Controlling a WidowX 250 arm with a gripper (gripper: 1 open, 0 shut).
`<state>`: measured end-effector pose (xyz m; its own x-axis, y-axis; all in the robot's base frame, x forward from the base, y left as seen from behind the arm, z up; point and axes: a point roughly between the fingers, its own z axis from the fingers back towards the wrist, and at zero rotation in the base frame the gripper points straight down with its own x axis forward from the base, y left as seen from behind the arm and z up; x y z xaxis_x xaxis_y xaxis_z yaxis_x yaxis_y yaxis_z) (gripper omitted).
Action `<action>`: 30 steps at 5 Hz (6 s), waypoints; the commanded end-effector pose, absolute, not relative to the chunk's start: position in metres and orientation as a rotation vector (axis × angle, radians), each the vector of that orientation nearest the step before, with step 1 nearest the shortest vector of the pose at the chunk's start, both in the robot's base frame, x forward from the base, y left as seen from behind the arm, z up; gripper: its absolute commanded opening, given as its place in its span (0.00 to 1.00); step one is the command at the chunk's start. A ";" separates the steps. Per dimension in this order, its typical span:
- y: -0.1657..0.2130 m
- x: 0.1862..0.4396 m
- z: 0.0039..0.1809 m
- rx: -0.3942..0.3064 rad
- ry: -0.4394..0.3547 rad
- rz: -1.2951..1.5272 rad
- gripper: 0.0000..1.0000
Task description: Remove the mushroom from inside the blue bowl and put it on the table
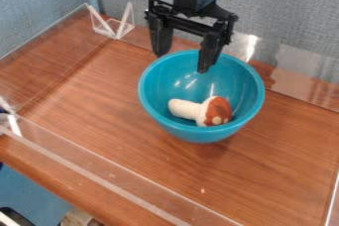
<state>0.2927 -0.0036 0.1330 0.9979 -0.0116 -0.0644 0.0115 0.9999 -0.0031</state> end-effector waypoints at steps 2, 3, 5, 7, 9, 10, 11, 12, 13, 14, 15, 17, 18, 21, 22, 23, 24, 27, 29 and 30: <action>-0.020 0.308 0.096 -0.015 0.092 -0.064 1.00; -0.031 0.317 0.070 -0.022 0.097 -0.094 1.00; -0.036 0.322 0.041 -0.033 0.113 -0.110 0.00; -0.036 0.323 0.039 -0.039 0.114 -0.116 0.00; -0.035 0.322 0.039 -0.046 0.113 -0.123 0.00; -0.035 0.322 0.039 -0.049 0.113 -0.126 0.00; -0.035 0.322 0.039 -0.053 0.113 -0.130 0.00; -0.035 0.322 0.039 -0.056 0.113 -0.133 0.00; -0.035 0.322 0.039 -0.060 0.113 -0.136 0.00; -0.035 0.322 0.039 -0.063 0.113 -0.139 0.00; -0.034 0.322 0.039 -0.067 0.114 -0.143 0.00; -0.034 0.322 0.040 -0.073 0.114 -0.149 0.00; -0.034 0.322 0.040 -0.076 0.115 -0.152 0.00; -0.036 0.321 0.045 -0.077 0.113 -0.168 0.00; -0.037 0.321 0.050 -0.073 0.111 -0.178 0.00; -0.039 0.320 0.055 -0.069 0.108 -0.187 0.00; -0.040 0.319 0.059 -0.065 0.105 -0.197 0.00; -0.046 0.315 0.078 -0.050 0.089 -0.230 0.00; -0.060 0.309 0.115 -0.025 0.036 -0.284 0.00; -0.081 0.304 0.140 -0.005 -0.014 -0.362 0.00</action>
